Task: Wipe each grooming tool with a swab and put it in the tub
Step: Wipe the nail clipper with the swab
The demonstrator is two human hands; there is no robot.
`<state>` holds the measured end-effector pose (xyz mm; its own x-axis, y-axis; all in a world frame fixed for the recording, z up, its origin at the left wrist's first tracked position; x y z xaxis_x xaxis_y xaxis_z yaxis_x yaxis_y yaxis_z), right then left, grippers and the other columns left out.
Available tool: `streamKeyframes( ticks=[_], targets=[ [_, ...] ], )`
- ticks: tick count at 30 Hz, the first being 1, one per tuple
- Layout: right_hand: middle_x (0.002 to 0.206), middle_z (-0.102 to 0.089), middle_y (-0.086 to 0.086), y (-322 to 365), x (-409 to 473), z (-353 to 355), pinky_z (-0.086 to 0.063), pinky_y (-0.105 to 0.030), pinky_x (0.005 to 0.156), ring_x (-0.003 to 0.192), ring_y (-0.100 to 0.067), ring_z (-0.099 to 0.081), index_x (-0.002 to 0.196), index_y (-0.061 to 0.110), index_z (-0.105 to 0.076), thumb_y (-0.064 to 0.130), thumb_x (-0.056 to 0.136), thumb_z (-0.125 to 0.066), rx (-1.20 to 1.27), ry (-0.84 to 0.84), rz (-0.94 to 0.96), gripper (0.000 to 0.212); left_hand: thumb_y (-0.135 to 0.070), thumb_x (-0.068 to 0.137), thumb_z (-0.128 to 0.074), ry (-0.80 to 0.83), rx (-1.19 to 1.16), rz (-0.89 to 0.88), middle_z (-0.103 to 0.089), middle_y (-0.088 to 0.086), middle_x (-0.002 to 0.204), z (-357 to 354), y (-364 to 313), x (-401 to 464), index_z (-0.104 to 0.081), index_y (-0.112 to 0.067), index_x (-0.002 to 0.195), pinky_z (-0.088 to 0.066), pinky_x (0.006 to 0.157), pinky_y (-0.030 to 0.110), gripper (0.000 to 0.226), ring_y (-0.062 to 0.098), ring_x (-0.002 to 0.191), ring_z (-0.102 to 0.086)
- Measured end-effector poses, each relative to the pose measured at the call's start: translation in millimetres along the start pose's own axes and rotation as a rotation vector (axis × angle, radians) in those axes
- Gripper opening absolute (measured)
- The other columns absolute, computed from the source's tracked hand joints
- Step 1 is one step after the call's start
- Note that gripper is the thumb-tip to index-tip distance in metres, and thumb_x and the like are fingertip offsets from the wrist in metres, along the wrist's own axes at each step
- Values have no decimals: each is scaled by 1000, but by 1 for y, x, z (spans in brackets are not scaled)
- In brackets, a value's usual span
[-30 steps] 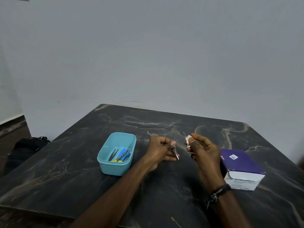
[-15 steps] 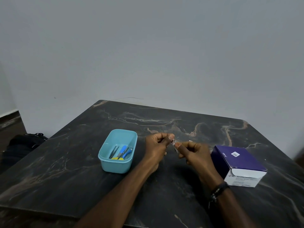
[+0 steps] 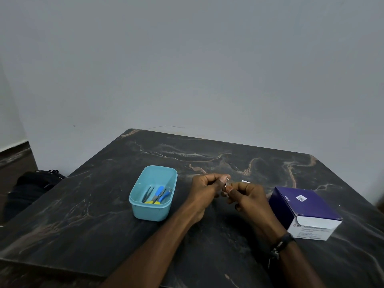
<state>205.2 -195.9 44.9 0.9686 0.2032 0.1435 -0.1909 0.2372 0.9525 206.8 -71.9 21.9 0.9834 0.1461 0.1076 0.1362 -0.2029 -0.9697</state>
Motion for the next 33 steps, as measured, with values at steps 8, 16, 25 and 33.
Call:
streamKeyframes(
  ticks=[8, 16, 25, 33],
  targets=[
    [62, -63, -9, 3, 0, 2, -40, -15, 50, 53, -4, -52, 78, 1, -71, 14, 92, -61, -112, -13, 50, 22, -22, 94, -59, -16, 128, 3, -74, 12, 90, 8, 1, -1, -74, -7, 90, -51, 73, 36, 22, 23, 82, -66],
    [72, -71, -11, 3, -1, 9, -42, -11, 50, 56, -4, -57, 80, 3, -73, 25, 87, -67, -28, 10, 13, 24, -28, 93, -60, -38, 173, 16, -70, 23, 96, 11, 2, -3, -74, -3, 90, -43, 52, 21, 29, 18, 77, -56],
    [67, -68, -2, -1, -2, 3, -40, -10, 47, 55, -4, -56, 76, 9, -71, 5, 91, -61, -37, 46, -43, 18, -27, 95, -56, 44, 69, 87, -73, 3, 78, 4, 4, -4, -73, -9, 85, -50, 57, 27, 27, 16, 74, -66],
    [62, -63, 1, -11, 2, 19, -42, -16, 49, 57, -5, -53, 83, 6, -69, 13, 95, -56, -56, 2, -84, 19, -26, 97, -52, 258, -32, 265, -70, 14, 82, -13, 15, -15, -64, -1, 91, -60, 60, 31, 28, 24, 67, -71]
  ],
)
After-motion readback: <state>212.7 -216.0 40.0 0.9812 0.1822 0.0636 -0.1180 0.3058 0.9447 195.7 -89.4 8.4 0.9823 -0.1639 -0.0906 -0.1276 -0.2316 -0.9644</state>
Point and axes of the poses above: each hand's wrist, its own x-axis towards the middle knuckle, its own z-axis out of the back of the hand, y = z × x, the point moved 10 cm from there along x, towards the middle knuckle
